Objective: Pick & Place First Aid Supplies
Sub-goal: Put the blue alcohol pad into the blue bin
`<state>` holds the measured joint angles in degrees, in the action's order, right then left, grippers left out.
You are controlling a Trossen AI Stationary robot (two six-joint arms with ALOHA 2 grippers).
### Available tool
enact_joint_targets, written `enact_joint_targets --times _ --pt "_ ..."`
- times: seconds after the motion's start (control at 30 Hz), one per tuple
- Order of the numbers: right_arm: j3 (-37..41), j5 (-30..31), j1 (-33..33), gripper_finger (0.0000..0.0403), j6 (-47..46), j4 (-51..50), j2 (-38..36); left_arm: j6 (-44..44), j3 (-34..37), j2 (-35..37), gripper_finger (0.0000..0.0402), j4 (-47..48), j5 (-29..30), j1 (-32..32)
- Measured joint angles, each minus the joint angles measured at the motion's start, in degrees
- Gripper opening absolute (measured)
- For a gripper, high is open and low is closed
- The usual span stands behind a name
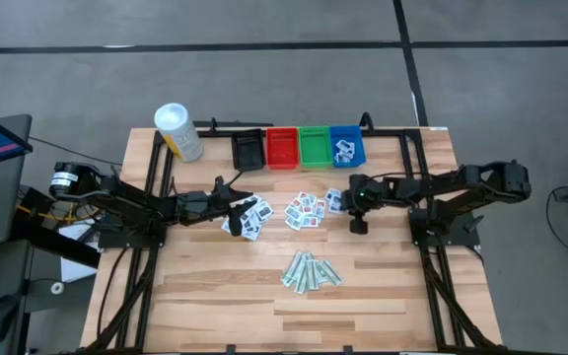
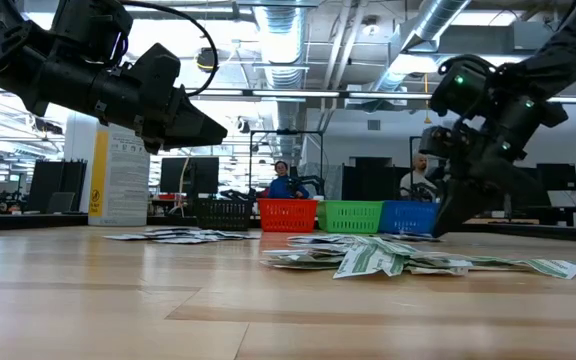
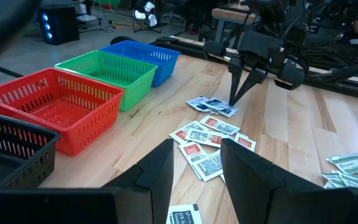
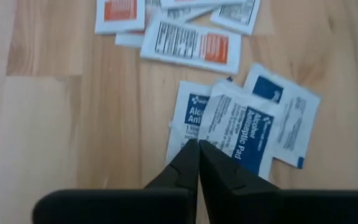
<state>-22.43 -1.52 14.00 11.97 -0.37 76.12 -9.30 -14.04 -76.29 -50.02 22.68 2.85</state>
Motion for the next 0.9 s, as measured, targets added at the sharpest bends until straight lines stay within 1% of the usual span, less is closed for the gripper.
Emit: enact_joint_targets --times 0.2,0.5,0.73,0.9 --pt "-2.85 0.90 -0.11 0.0003 0.02 -1.99 0.00 0.00 0.00 0.00 0.0134 0.00 0.00 0.00" --pt "-4.49 7.23 -0.15 0.0001 -0.31 -2.39 0.00 0.00 -0.01 0.00 0.0134 0.01 -0.01 0.01" --pt "-6.54 8.23 -1.41 0.0001 -1.36 -2.41 -0.04 0.00 0.00 0.00 0.0134 0.00 -0.01 0.02" --pt "-7.88 14.04 -4.30 0.0000 -1.33 -2.67 -0.07 0.00 0.00 0.00 0.0134 0.00 0.01 0.00"
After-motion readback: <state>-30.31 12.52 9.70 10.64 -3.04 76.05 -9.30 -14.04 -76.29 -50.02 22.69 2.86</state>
